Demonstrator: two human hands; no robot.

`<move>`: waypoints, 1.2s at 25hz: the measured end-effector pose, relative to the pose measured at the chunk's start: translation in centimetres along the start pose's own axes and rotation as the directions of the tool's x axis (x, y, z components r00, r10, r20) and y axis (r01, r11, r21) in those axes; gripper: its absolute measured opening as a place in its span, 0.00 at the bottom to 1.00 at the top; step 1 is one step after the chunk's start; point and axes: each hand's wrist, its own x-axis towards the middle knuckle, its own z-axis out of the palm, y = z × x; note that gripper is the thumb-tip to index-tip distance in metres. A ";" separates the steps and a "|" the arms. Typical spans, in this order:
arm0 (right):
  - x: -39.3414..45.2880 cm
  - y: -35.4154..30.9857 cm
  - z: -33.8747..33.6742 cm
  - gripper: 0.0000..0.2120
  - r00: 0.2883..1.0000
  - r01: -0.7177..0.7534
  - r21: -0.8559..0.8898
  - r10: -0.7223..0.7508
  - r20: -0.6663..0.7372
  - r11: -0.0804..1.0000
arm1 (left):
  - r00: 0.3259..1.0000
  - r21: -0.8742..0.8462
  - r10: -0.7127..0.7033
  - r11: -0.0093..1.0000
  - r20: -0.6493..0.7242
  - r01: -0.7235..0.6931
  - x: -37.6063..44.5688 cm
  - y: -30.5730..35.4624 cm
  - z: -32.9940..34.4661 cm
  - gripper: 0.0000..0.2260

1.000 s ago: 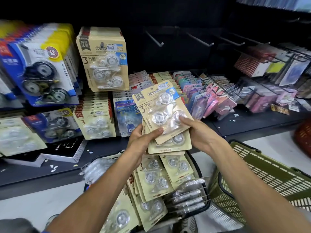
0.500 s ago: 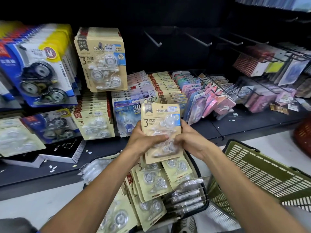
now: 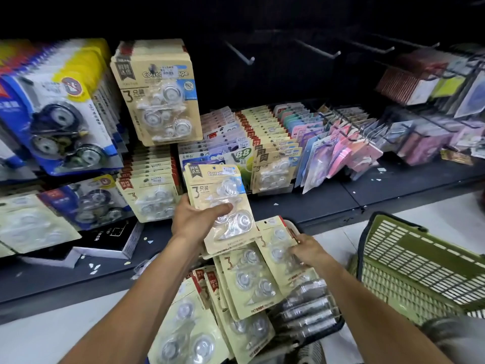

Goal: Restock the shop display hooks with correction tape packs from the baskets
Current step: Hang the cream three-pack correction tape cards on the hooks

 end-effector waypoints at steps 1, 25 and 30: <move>0.1 0.0 0.1 0.15 0.999 -0.008 0.052 0.005 0.049 0.999 | 1.000 -0.001 0.000 1.000 0.002 0.000 0.0 0.0 -0.2 0.27; -10.7 -11.8 -5.3 0.10 0.940 0.177 0.862 -0.341 -0.005 0.476 | 0.971 -0.138 -0.083 0.984 0.225 0.116 -2.3 4.3 -0.5 0.27; -12.0 -13.9 -3.3 0.22 0.926 0.271 0.891 -0.350 -0.139 0.364 | 0.919 -0.111 -0.149 0.973 0.365 0.202 -3.0 5.8 -1.3 0.30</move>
